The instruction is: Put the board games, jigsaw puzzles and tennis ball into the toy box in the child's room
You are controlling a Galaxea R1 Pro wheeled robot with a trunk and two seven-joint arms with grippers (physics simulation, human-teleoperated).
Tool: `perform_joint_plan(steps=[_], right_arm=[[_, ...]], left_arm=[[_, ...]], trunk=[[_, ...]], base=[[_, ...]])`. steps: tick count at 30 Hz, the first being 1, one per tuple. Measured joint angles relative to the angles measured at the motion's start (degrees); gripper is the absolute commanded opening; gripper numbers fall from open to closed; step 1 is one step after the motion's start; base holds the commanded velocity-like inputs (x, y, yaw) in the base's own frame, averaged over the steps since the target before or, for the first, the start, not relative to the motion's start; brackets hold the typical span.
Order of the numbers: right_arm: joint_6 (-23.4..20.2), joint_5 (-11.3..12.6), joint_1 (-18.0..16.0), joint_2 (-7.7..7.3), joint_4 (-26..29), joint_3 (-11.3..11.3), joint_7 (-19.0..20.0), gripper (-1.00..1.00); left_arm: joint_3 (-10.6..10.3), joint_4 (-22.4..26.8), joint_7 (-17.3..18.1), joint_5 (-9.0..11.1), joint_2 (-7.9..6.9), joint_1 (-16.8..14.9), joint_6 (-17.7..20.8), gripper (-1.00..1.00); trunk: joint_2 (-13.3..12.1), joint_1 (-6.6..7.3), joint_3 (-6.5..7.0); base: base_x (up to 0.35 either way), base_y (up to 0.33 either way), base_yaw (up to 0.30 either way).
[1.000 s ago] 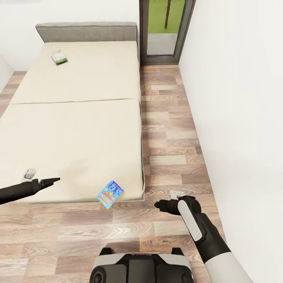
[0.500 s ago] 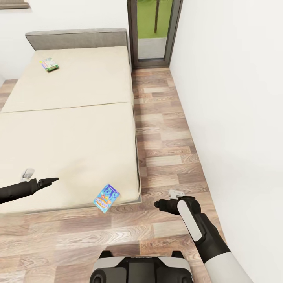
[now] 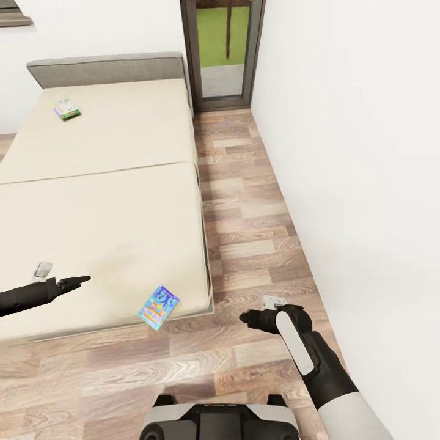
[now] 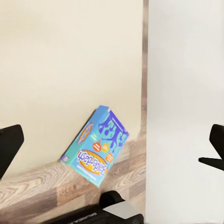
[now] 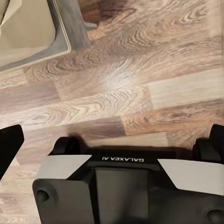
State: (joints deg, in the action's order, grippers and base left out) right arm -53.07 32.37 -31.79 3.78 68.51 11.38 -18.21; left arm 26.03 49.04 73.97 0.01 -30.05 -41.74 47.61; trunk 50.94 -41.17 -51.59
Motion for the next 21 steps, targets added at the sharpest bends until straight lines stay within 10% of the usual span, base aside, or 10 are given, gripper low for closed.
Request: perform_joint_plan(steps=[21], right_arm=[[0.02,-0.02,-0.01,0.05,-0.02,0.20,0.00,1.00]], left_arm=[[0.03,0.01,0.12,0.07,-0.01,0.03,0.22,1.00]], trunk=[[0.00,0.00,1.79]], base=[[-0.144,0.000,-0.022]])
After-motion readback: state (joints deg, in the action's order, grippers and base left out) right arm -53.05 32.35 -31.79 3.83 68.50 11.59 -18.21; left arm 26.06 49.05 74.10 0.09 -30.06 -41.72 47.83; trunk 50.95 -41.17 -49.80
